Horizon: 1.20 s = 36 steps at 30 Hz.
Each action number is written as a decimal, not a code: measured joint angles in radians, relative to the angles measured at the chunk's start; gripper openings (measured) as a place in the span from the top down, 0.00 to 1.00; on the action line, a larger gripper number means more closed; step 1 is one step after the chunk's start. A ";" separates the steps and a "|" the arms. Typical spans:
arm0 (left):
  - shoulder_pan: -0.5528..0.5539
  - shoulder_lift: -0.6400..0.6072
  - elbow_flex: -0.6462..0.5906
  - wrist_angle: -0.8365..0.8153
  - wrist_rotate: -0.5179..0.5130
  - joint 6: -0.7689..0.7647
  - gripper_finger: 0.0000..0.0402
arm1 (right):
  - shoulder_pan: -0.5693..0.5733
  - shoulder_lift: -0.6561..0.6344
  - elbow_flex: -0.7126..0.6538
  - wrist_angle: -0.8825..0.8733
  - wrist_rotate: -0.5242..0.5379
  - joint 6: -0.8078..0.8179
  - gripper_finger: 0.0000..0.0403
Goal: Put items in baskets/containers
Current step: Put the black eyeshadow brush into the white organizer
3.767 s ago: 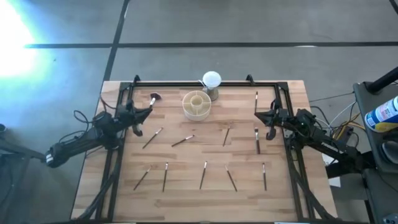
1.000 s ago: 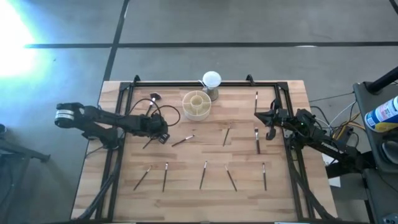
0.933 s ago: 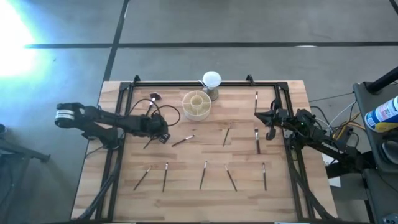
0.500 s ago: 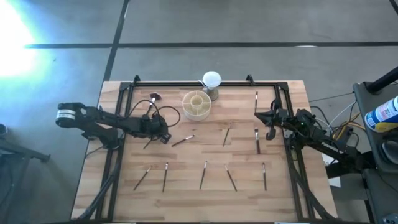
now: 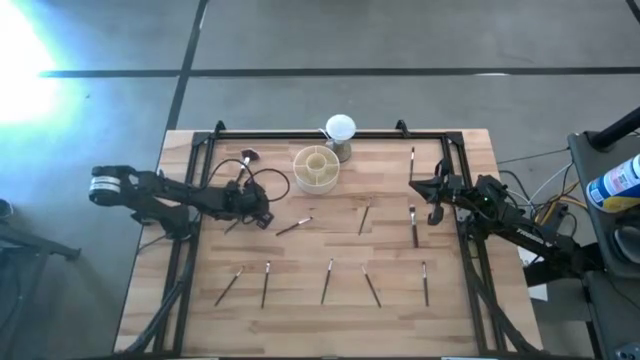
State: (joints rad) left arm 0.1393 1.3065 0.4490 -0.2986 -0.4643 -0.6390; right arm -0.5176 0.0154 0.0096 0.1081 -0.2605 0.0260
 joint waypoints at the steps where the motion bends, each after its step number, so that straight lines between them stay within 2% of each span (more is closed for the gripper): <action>1: 0.002 -0.016 0.001 -0.015 -0.017 0.023 1.00 | 0.000 0.000 0.000 0.000 0.000 0.000 0.98; 6: 0.024 -0.140 0.035 0.045 -0.040 0.141 1.00 | 0.000 0.000 0.000 0.000 0.000 0.000 0.98; 10: 0.036 -0.236 0.033 0.199 -0.041 0.245 1.00 | 0.000 0.000 0.000 0.000 0.000 0.000 0.98; 15: 0.038 -0.289 -0.022 0.606 -0.014 0.403 1.00 | 0.000 0.000 0.000 0.000 0.000 0.000 0.98; 17: 0.049 -0.285 -0.054 0.821 0.045 0.470 1.00 | 0.000 0.000 0.000 0.000 0.000 0.000 0.98; 20: 0.085 -0.250 -0.085 1.080 0.194 0.513 1.00 | 0.000 0.000 0.000 0.000 0.000 0.000 0.98; 23: 0.139 -0.199 -0.088 1.248 0.296 0.519 1.00 | 0.000 0.000 0.000 0.000 0.000 0.000 0.98; 29: 0.261 -0.034 -0.007 1.360 0.472 0.502 1.00 | 0.000 0.000 0.000 0.000 0.000 0.000 0.98; 34: 0.310 0.133 0.106 1.523 0.574 0.516 1.00 | 0.000 0.000 0.000 0.000 0.000 0.000 0.98; 36: 0.324 0.189 0.168 1.540 0.596 0.526 1.00 | 0.000 0.000 0.000 0.000 0.000 0.000 0.98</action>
State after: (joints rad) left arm 0.4629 1.4954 0.6168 1.2415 0.1315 -0.1128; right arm -0.5175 0.0158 0.0096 0.1085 -0.2606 0.0261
